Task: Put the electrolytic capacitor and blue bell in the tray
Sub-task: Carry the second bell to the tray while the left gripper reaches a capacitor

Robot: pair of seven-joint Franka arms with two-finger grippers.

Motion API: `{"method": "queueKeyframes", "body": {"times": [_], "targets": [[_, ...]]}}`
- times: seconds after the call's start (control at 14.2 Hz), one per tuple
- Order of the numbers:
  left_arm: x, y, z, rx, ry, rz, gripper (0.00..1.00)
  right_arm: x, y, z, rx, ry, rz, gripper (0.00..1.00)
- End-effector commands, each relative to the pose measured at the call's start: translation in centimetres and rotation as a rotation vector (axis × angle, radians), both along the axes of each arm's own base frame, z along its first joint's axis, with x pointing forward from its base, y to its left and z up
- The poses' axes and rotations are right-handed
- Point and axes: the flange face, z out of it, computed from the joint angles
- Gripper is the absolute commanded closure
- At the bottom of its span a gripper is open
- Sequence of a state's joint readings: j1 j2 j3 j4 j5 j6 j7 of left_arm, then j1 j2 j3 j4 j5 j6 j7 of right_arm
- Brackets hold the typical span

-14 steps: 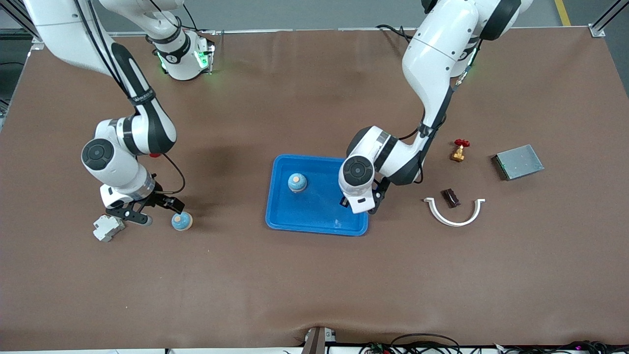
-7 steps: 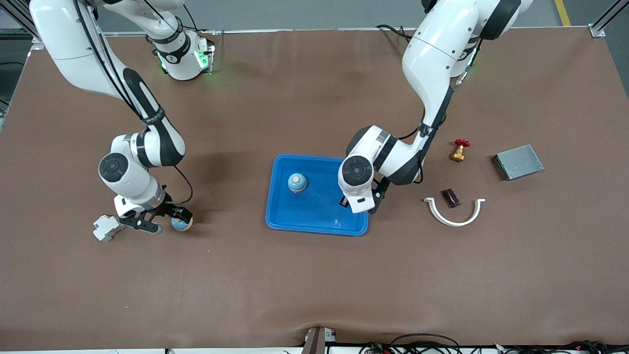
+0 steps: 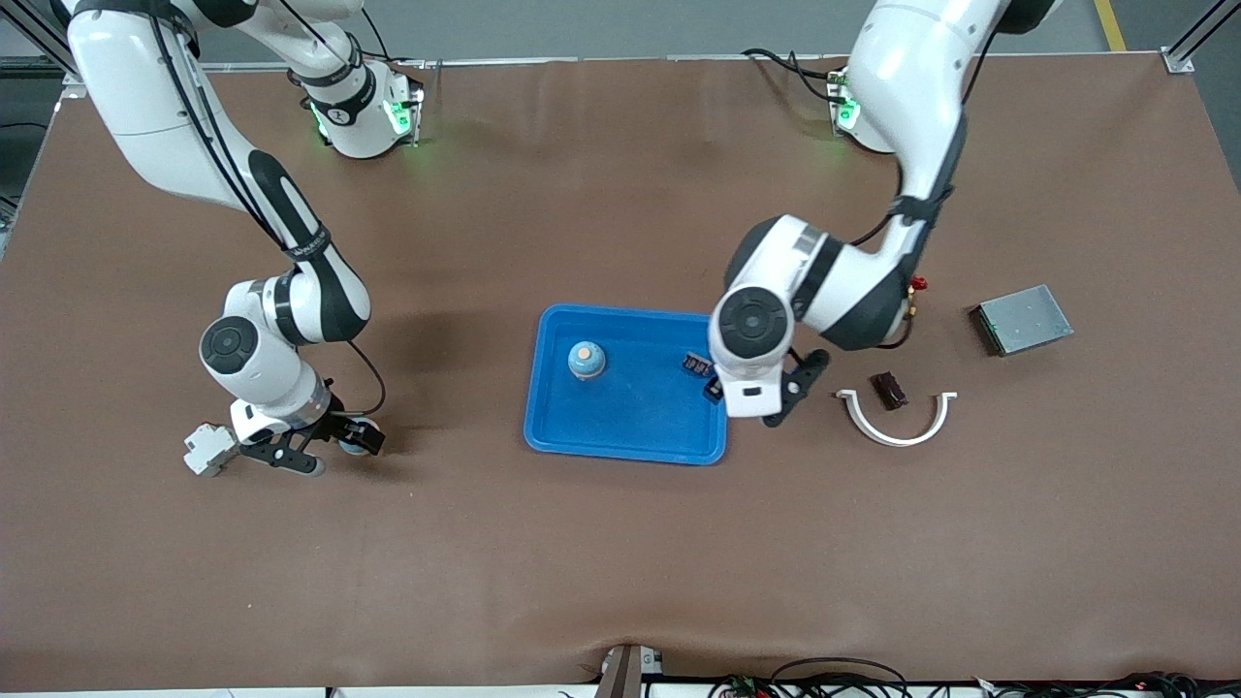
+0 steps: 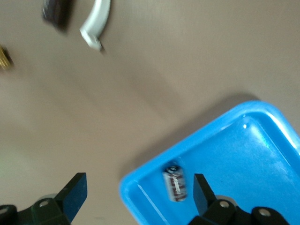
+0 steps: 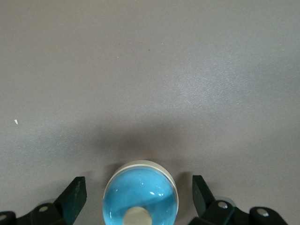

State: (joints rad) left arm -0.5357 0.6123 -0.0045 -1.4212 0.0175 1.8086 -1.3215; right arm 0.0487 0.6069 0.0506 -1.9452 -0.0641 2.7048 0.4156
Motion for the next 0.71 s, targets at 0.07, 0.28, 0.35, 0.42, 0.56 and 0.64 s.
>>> {"method": "queueKeyframes", "body": {"times": [0.07,0.28,0.35,0.42,0.56,0.64], "targets": [[2.9,7.2,4.2,0.021,-0.039,-0.157,0.0,0.2,0.4,-0.6,0.005,0.009,-0.001,0.0],[4.6,14.1,7.7,-0.021,-0.043,-0.256,0.0,-0.1,0.6,-1.2,0.004,0.022,0.002,0.0],[5.1,16.9,8.6,-0.032,-0.044,-0.287,0.0,-0.2,0.8,-1.3,0.003,0.028,0.007,0.13],[5.5,19.2,9.5,-0.043,-0.045,-0.324,0.0,-0.3,0.8,-1.3,0.002,0.03,0.013,0.37],[5.5,23.5,10.1,-0.06,-0.033,-0.376,0.0,-0.3,0.8,-1.3,0.003,0.033,0.003,1.0],[5.4,25.9,10.4,-0.066,-0.029,-0.396,0.0,-0.3,0.9,-1.3,0.007,0.034,-0.017,1.0]]}}
